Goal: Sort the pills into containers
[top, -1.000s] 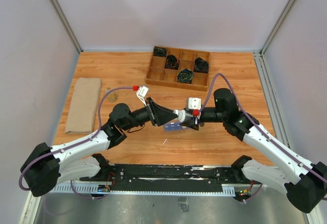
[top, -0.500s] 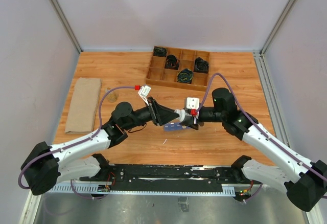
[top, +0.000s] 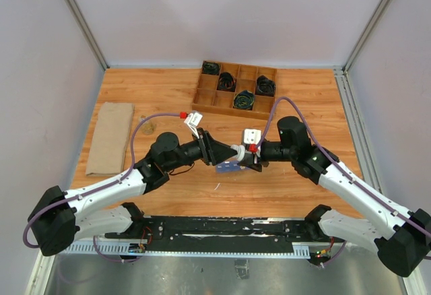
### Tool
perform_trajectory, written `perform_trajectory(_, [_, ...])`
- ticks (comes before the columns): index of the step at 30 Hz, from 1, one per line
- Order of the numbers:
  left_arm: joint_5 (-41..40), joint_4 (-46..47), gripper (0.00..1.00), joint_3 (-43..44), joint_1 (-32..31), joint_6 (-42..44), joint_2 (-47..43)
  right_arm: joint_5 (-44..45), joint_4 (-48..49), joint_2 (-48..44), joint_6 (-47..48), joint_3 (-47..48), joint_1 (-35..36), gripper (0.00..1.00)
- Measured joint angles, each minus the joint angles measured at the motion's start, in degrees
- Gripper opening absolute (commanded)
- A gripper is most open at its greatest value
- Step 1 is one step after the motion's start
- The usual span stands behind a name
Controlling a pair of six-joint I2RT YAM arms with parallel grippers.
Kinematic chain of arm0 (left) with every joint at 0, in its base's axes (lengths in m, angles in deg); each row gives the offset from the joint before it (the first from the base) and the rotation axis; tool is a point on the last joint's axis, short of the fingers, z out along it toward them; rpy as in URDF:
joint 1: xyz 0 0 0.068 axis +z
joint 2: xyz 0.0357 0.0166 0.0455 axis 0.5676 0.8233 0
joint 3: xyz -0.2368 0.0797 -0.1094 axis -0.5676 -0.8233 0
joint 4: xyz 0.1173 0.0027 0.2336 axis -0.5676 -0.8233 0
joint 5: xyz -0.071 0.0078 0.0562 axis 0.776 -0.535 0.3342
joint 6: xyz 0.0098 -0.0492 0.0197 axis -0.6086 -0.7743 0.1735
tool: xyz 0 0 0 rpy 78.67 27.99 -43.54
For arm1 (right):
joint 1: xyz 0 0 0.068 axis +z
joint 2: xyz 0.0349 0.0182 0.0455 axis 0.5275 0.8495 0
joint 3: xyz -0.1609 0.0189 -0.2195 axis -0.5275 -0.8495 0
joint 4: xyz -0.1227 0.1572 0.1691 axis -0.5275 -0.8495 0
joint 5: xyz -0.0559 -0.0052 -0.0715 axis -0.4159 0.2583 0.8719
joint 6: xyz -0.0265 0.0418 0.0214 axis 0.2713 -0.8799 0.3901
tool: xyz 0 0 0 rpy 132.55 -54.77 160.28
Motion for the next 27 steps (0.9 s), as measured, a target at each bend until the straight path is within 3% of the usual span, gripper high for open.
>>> perform_trajectory(17, [-3.4,-4.9,0.26,1.9,-0.7,-2.8,-0.5,0.0,0.5,-0.1,-1.7,0.0,0.0,0.1])
perform_trajectory(27, [-0.7,-4.2,0.26,2.6,-0.7,1.6,-0.5,-7.5,1.5,-0.1,-8.4,0.0,-3.3,0.1])
